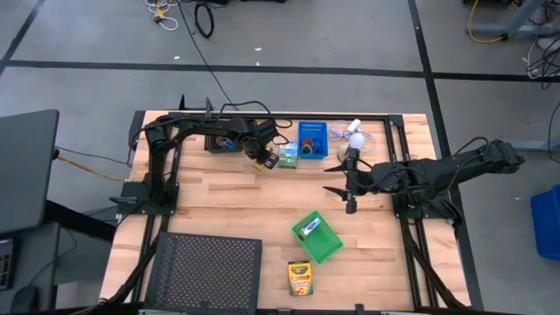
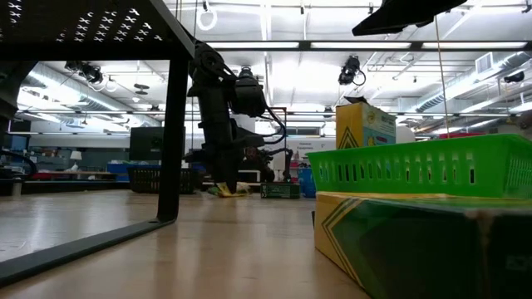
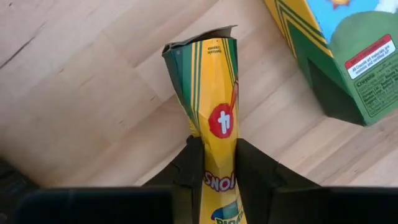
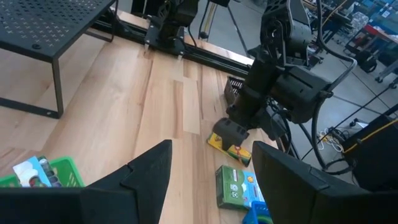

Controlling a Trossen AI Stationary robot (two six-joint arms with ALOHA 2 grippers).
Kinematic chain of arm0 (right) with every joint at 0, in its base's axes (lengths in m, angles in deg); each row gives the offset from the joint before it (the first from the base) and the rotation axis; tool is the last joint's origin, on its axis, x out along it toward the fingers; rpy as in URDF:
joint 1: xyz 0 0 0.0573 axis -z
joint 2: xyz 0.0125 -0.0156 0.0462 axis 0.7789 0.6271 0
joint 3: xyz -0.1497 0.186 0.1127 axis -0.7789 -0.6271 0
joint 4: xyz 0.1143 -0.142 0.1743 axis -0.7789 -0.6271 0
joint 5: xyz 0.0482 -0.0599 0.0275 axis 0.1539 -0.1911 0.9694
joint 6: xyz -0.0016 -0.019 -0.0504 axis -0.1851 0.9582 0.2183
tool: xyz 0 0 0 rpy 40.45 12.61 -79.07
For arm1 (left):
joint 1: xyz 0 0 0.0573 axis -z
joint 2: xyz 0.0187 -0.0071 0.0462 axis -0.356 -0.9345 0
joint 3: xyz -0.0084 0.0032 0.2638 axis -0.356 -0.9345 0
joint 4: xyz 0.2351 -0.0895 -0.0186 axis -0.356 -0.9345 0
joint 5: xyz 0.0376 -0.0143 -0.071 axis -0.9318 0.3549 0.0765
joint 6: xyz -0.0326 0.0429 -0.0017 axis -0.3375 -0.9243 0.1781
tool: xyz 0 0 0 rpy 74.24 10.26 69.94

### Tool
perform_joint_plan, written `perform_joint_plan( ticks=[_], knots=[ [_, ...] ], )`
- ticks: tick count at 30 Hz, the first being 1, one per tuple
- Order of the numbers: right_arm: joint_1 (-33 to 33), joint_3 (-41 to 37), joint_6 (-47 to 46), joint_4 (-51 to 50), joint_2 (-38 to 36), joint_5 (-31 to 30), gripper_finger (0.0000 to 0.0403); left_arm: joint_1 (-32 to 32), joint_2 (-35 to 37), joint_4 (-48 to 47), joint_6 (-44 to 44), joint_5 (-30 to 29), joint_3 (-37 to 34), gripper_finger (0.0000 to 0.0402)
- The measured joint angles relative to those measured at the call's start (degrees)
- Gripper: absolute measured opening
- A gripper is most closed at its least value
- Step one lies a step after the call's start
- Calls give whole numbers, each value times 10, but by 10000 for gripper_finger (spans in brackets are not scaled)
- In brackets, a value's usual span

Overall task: Pick & Place Office Desk Supplies
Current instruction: Put the small crayon box into the green bin

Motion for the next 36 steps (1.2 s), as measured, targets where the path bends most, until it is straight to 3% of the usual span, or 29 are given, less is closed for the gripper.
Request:
perform_joint_plan(
  ticks=[14, 21, 25, 36],
  knots=[
    [0, 0, -7, 0, 0, 0, 231, 10, 4, 32, -80, -5, -1, 75],
    [1, 0, -13, 3, 0, 0, 231, 16, 43, 46, -114, -46, -1, 75],
    [2, 0, -15, 2, 0, 0, 231, 16, 59, 47, -122, -40, -3, 75],
    [2, 0, -19, 13, 7, -1, 231, 28, 85, 151, -143, -46, -73, 75]
  ],
)
